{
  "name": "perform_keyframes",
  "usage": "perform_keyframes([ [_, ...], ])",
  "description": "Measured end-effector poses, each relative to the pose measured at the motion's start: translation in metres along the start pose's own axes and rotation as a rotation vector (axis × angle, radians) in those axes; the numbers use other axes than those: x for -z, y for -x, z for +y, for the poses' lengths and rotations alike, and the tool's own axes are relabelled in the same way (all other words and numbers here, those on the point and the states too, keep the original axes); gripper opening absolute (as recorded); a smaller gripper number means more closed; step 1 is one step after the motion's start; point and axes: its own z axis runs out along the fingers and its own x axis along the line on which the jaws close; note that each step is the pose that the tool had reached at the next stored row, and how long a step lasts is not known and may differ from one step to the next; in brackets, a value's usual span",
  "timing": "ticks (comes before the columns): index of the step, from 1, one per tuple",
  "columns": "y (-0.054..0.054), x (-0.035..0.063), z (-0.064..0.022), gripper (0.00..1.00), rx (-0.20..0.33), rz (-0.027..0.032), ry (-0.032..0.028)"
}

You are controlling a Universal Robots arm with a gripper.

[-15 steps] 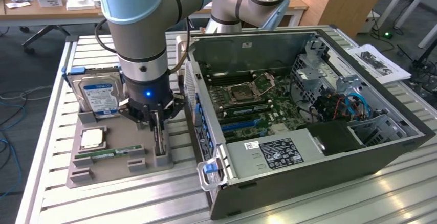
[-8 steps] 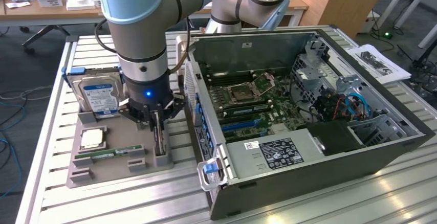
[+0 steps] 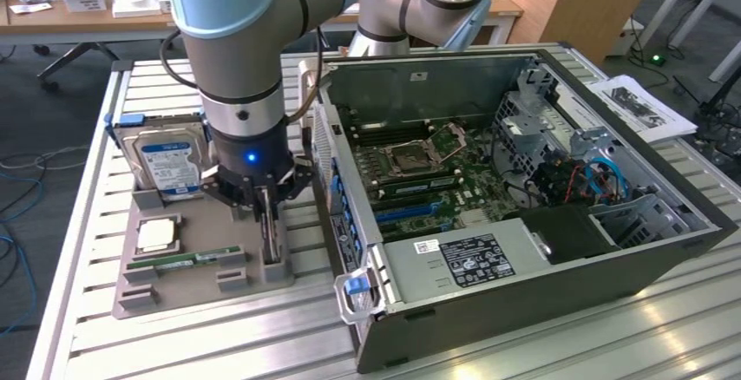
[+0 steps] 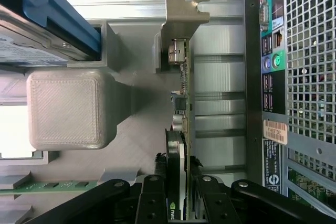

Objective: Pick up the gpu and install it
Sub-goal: 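Pick up the gpu and move the gpu toward the slot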

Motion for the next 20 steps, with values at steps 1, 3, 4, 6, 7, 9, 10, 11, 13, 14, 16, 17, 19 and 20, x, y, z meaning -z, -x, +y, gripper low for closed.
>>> perform_keyframes([
  [1,0.000,0.0013,0.0001,0.27,0.000,0.0001,0.0001],
  [3,0.000,0.0047,0.0002,0.27,0.000,0.0001,0.0002],
  [4,0.000,0.0065,0.0003,0.27,0.000,0.0000,0.0003],
  [6,0.000,0.0097,0.0005,0.27,0.000,0.0000,0.0004],
  [7,0.000,0.0108,0.0005,0.27,0.000,0.0001,0.0004],
  [9,0.000,0.0138,0.0007,0.27,0.000,0.0001,0.0004],
  [10,0.000,0.0154,0.0007,0.27,0.000,0.0001,0.0004],
  [11,0.000,0.0173,0.0008,0.27,0.000,0.0001,0.0005],
  [13,0.000,0.0216,0.0010,0.27,0.000,0.0001,0.0004],
  [14,0.001,0.0233,0.0011,0.27,0.000,0.0001,0.0004],
  [16,0.001,0.0256,0.0012,0.27,0.000,0.0001,0.0004],
  [17,0.001,0.0268,0.0013,0.27,0.000,0.0000,0.0005],
  [19,0.001,0.0296,0.0014,0.27,0.000,0.0001,0.0003],
  [20,0.001,0.0313,0.0015,0.27,0.000,0.0000,0.0005],
])
